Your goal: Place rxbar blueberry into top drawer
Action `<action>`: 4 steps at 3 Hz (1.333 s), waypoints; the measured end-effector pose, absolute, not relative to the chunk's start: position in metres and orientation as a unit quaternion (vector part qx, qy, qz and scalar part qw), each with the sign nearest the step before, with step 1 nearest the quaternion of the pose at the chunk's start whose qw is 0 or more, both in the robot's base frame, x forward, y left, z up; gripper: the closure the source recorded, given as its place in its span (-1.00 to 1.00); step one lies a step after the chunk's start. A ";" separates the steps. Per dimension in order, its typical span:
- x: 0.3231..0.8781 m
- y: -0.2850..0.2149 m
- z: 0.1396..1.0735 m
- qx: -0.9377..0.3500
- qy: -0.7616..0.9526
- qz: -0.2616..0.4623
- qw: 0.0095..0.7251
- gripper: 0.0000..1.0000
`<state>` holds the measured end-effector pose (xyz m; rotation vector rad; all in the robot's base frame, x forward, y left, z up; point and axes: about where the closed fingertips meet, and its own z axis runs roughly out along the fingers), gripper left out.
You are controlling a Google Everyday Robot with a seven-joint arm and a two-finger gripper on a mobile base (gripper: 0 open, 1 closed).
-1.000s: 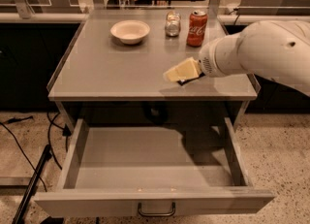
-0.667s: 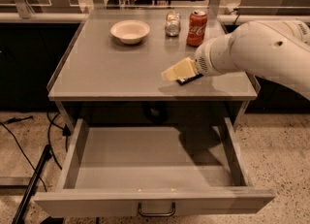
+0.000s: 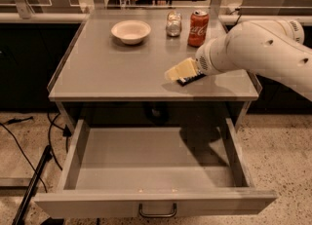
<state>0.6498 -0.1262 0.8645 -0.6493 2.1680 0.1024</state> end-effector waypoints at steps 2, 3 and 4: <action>0.670 -0.127 0.842 -0.254 0.876 0.052 0.407 -1.00; 0.676 -0.125 0.836 -0.254 0.878 0.051 0.403 -1.00; 0.682 -0.126 0.828 -0.251 0.883 0.049 0.395 -1.00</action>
Offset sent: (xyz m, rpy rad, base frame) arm 0.0150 -0.0113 -0.0161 0.0292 0.0425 -0.0278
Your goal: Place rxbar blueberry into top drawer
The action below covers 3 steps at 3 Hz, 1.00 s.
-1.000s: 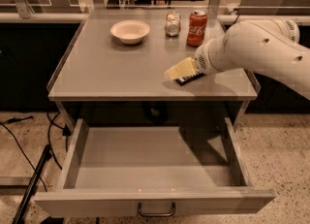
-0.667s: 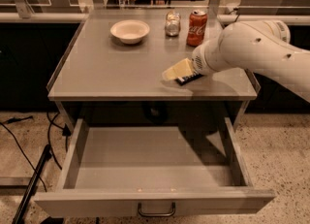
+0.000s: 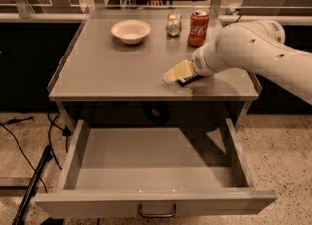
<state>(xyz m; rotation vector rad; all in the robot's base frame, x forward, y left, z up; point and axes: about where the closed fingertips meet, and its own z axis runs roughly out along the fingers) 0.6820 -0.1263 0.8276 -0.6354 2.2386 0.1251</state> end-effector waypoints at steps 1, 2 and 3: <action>0.686 -0.131 0.821 -0.245 0.889 0.045 0.385 -1.00; 0.688 -0.136 0.815 -0.241 0.895 0.042 0.374 -1.00; 0.690 -0.140 0.811 -0.234 0.903 0.048 0.357 -1.00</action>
Offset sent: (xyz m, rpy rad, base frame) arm 0.0087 -0.0191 -0.0181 -0.0292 0.0733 -0.0483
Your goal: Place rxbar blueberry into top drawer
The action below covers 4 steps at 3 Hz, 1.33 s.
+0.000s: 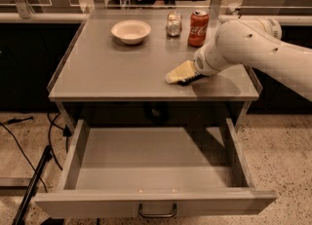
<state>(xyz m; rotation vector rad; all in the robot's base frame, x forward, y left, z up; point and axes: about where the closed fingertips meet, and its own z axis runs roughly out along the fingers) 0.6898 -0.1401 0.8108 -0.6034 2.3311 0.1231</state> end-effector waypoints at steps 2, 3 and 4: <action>0.688 -0.142 0.810 -0.219 0.919 0.090 0.315 -1.00; 0.683 -0.142 0.817 -0.217 0.922 0.107 0.302 -0.78; 0.674 -0.142 0.826 -0.222 0.921 0.114 0.299 -0.90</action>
Offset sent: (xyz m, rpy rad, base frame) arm -0.0031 -0.0043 0.0039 0.1134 0.1714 -0.0053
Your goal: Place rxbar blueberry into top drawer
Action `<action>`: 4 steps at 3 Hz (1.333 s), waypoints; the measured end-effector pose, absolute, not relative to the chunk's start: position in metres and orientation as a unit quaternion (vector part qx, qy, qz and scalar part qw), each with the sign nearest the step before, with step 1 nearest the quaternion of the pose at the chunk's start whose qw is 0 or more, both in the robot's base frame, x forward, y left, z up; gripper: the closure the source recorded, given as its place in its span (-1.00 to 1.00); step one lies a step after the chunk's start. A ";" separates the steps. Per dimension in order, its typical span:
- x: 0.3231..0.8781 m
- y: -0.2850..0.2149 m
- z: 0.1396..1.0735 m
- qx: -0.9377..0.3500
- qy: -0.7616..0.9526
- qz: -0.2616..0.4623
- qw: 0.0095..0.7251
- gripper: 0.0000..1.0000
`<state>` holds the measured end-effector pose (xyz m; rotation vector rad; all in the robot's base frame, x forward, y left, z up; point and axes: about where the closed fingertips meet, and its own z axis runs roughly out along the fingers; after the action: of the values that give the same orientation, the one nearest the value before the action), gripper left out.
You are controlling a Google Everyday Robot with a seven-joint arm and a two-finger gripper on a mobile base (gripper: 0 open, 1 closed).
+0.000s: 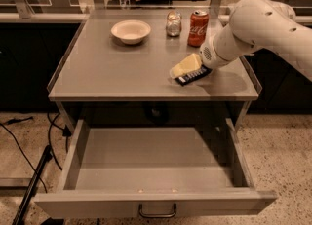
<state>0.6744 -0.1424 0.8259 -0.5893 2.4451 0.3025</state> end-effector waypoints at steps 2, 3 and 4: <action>0.662 -0.138 0.831 -0.242 0.914 0.107 0.307 -1.00; 0.656 -0.131 0.832 -0.254 0.908 0.099 0.317 -1.00; 0.655 -0.125 0.830 -0.261 0.904 0.093 0.327 -1.00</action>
Offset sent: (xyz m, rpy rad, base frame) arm -0.0202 0.0069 0.0082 -0.0370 -0.0507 0.0516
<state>0.6547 -0.1246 0.8302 -0.6836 2.3670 0.2445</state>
